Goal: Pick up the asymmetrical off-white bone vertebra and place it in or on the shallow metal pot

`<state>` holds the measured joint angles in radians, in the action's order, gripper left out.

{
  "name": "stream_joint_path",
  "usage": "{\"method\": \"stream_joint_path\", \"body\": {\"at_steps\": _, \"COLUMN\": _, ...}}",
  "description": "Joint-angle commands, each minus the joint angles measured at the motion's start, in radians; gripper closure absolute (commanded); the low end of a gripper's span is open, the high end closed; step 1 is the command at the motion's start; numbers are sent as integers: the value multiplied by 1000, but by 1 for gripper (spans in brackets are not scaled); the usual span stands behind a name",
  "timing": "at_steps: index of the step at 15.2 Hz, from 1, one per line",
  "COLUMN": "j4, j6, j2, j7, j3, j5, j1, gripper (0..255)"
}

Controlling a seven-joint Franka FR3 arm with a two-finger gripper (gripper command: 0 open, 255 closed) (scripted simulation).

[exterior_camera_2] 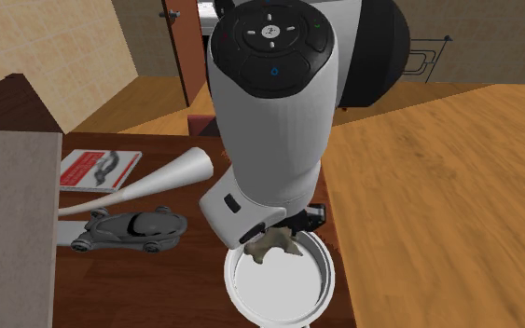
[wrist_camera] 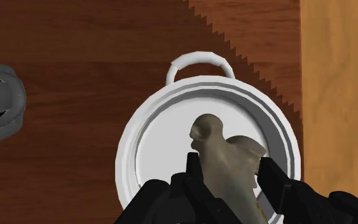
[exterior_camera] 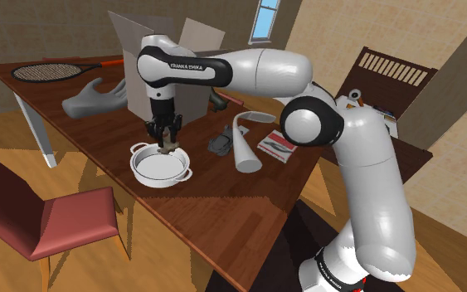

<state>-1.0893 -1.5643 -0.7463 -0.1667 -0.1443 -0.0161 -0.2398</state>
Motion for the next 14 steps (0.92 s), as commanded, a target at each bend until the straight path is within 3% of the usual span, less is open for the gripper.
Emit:
{"method": "stream_joint_path", "body": {"at_steps": 1, "j4": -17, "j6": -24, "j2": -7, "j7": 1, "j3": 1, "j5": -1, "j1": 1, "gripper": 255}}
{"method": "stream_joint_path", "body": {"at_steps": 14, "j4": -95, "j6": -135, "j2": -40, "j7": 5, "j3": 4, "j5": -4, "j1": 2, "gripper": 255}}
